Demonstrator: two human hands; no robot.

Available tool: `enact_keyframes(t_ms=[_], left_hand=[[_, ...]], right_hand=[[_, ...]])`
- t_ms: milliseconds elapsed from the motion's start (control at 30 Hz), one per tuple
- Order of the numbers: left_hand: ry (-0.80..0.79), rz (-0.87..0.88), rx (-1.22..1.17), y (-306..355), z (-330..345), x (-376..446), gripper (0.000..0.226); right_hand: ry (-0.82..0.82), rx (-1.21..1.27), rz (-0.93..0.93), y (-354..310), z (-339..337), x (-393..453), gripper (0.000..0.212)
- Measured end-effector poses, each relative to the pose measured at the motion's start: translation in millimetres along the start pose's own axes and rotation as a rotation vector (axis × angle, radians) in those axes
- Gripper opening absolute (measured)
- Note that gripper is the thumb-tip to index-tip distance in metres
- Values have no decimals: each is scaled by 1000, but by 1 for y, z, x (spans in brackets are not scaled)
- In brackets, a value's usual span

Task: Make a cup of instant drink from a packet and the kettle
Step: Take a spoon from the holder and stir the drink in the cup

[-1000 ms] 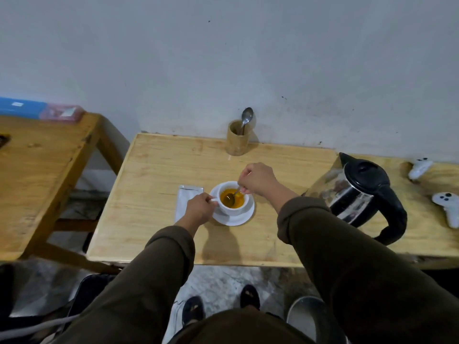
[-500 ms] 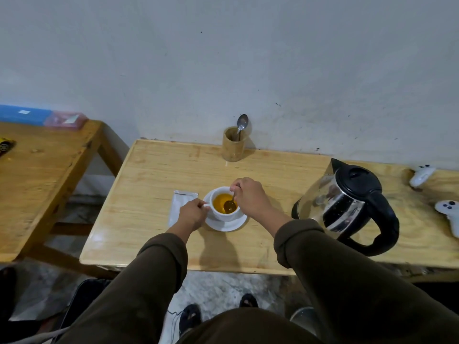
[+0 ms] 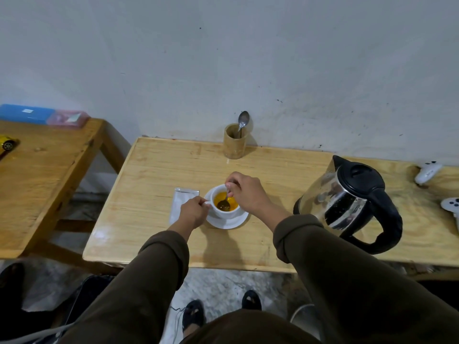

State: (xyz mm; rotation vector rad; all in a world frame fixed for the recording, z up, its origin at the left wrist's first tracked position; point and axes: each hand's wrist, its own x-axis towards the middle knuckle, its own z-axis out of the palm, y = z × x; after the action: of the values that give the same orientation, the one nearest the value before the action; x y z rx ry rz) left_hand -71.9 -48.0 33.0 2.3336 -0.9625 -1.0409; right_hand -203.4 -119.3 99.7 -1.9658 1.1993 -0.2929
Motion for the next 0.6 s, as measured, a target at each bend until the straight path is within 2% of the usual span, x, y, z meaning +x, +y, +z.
enact_keyframes(t_ms=[233,400,600], left_hand=[[-6,3,2,0,-1,0,34],[-21,6,9,0,-2,0,34],[-22,4,-3,0,-2,1,34]], right_hand=[[12,-260,-54,-2,-4,6,22],[47,-171,-43,1,4,5,27],[21,-60,0,0,0,1,22]])
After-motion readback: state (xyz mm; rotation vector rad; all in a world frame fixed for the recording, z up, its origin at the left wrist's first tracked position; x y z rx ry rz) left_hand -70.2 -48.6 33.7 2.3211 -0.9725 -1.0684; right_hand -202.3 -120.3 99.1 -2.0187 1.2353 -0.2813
